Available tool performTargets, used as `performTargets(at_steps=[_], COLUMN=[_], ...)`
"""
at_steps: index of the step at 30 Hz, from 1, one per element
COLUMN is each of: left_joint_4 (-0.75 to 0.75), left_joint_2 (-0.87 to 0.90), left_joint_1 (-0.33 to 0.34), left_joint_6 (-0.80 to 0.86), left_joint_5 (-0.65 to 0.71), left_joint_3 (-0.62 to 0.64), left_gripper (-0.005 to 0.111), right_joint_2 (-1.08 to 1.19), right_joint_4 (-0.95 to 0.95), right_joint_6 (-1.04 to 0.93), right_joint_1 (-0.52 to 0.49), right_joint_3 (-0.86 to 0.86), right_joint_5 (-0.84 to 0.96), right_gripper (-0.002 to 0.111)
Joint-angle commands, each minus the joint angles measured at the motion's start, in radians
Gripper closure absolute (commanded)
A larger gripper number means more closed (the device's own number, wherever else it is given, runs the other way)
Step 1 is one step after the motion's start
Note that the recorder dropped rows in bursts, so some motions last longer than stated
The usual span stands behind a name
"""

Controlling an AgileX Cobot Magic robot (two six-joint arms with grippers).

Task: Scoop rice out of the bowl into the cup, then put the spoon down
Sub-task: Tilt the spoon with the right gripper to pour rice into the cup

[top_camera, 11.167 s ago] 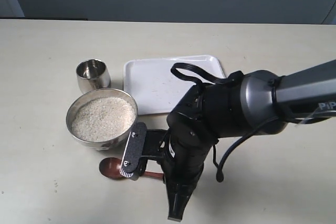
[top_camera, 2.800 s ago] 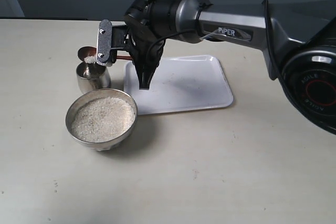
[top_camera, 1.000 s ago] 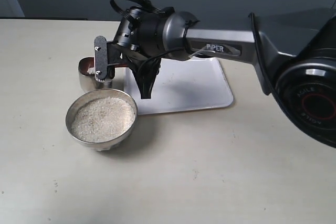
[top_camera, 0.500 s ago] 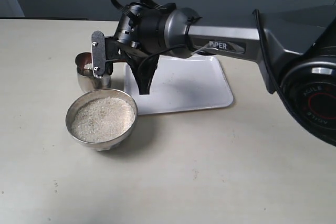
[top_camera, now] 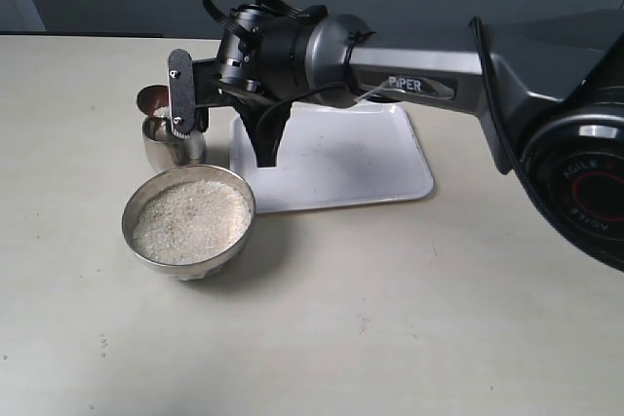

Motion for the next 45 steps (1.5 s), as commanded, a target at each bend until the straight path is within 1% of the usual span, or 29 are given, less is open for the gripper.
performTargets(at_steps=[1, 9, 20, 35, 39, 45], left_joint_4=[0.002, 0.002, 0.002, 0.002, 0.002, 0.003], left_joint_2=[-0.004, -0.004, -0.004, -0.004, -0.004, -0.004], left_joint_1=[-0.005, -0.005, -0.005, -0.005, -0.005, -0.005], left_joint_6=[-0.005, -0.005, -0.005, -0.005, -0.005, -0.005], left_joint_5=[-0.015, -0.015, -0.015, -0.015, -0.015, -0.015], left_joint_3=[-0.002, -0.002, -0.002, -0.002, -0.002, -0.002], left_gripper=[0.106, 0.106, 0.106, 0.106, 0.106, 0.106], right_joint_2=[-0.014, -0.014, -0.020, -0.030, -0.030, -0.033], right_joint_4=[-0.027, -0.083, -0.087, -0.232, -0.246, -0.261], right_joint_6=[0.031, 0.091, 0.097, 0.253, 0.266, 0.274], right_joint_1=[-0.002, 0.008, 0.020, 0.029, 0.031, 0.038], right_joint_3=[0.005, 0.005, 0.053, 0.074, 0.076, 0.123], right_joint_5=[-0.007, -0.010, -0.027, -0.047, -0.047, -0.059], right_gripper=[0.109, 0.109, 0.109, 0.109, 0.109, 0.109])
